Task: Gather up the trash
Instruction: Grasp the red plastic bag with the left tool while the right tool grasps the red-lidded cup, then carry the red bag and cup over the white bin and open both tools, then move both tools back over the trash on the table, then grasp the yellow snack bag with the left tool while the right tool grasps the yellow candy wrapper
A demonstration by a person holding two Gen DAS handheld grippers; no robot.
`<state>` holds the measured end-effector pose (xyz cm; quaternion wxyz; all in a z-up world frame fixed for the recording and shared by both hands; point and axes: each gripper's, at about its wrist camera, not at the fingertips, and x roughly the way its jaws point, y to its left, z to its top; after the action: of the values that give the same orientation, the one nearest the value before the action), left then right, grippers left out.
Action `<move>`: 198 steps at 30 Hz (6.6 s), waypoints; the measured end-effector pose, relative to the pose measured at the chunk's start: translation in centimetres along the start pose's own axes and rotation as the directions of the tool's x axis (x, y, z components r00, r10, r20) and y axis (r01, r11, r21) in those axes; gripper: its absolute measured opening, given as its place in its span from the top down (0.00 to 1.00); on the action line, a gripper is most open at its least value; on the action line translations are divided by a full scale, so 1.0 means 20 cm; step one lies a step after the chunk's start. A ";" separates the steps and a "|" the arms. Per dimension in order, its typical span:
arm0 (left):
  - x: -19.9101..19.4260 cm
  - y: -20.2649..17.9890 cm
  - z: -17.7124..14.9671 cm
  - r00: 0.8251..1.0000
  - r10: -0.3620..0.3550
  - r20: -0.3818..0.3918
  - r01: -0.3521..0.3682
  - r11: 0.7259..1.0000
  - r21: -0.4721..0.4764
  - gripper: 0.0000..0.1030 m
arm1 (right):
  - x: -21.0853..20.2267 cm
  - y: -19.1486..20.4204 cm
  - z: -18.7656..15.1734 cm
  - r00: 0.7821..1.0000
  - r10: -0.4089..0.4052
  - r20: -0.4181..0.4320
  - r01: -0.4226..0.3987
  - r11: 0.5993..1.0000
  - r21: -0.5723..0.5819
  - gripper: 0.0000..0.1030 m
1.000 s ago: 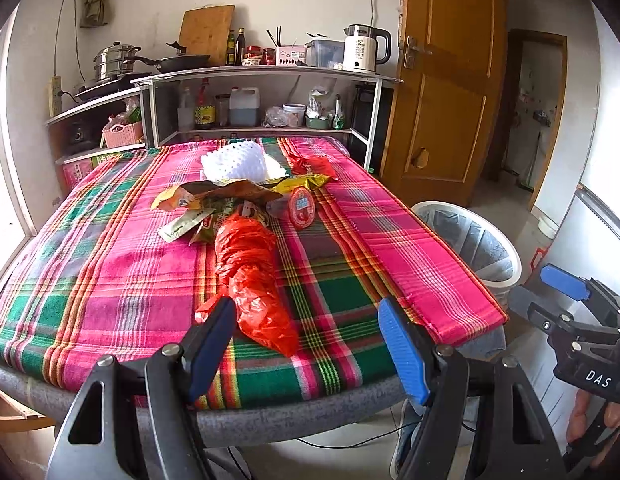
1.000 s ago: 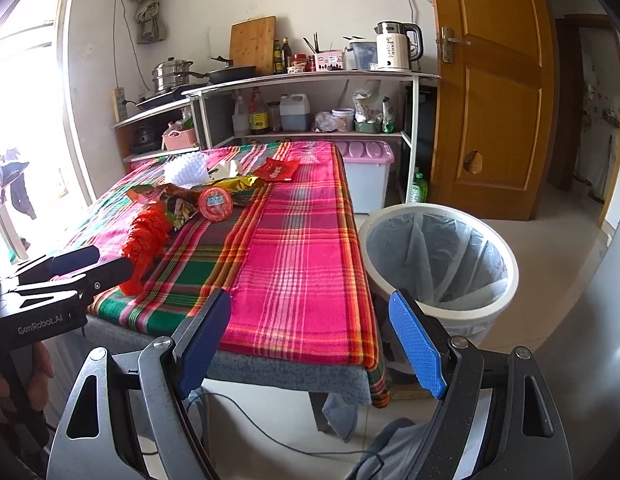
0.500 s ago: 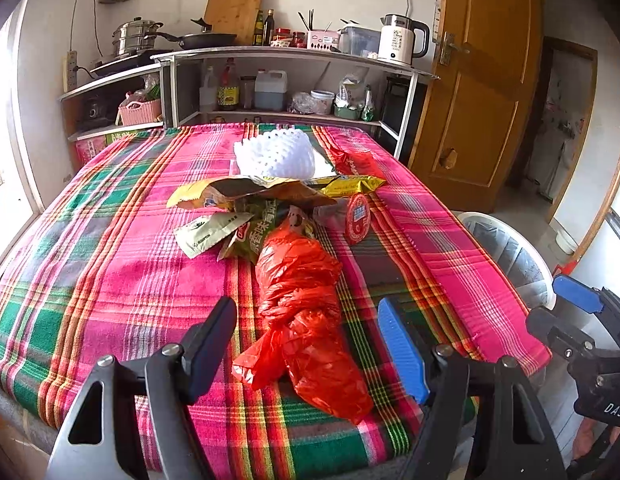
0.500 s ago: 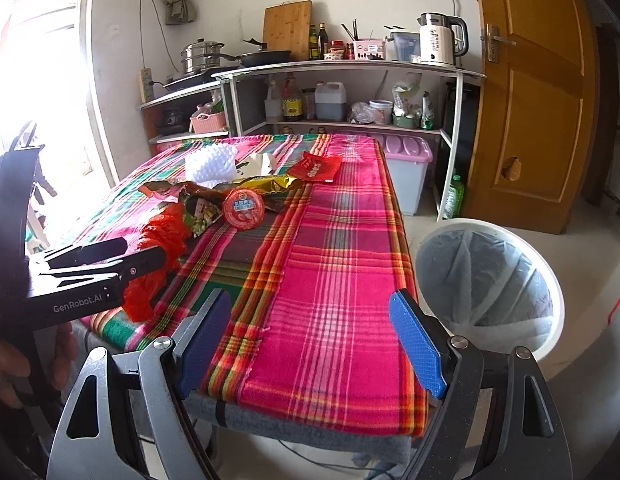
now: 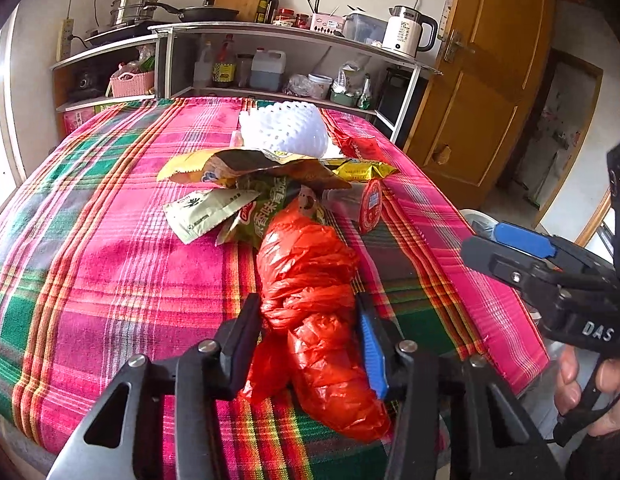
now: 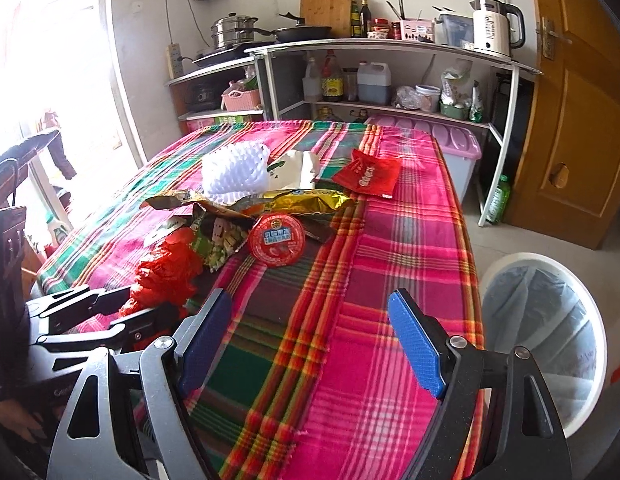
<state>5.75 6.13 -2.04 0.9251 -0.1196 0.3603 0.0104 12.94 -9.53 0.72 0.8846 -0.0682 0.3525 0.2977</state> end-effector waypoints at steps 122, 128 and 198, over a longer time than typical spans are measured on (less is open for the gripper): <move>-0.02 -0.24 0.19 0.984 -0.134 0.117 0.128 0.990 0.054 0.37 | -0.31 -0.43 -0.16 0.994 -0.100 0.035 0.087 0.961 0.263 0.45; -0.04 -0.02 0.19 0.989 -0.054 0.136 0.059 0.998 -0.028 0.37 | -0.21 -0.31 -0.08 0.998 -0.060 0.026 0.054 0.979 0.198 0.45; 0.03 0.12 0.32 0.987 -0.127 0.094 0.136 0.986 -0.094 0.92 | 0.23 -0.02 0.05 0.975 0.157 -0.155 -0.171 0.982 -0.082 0.84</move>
<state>10.20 9.93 1.62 0.9315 -0.1890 0.3096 -0.0274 16.36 -7.35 -1.58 0.8241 -0.1027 0.4069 0.3804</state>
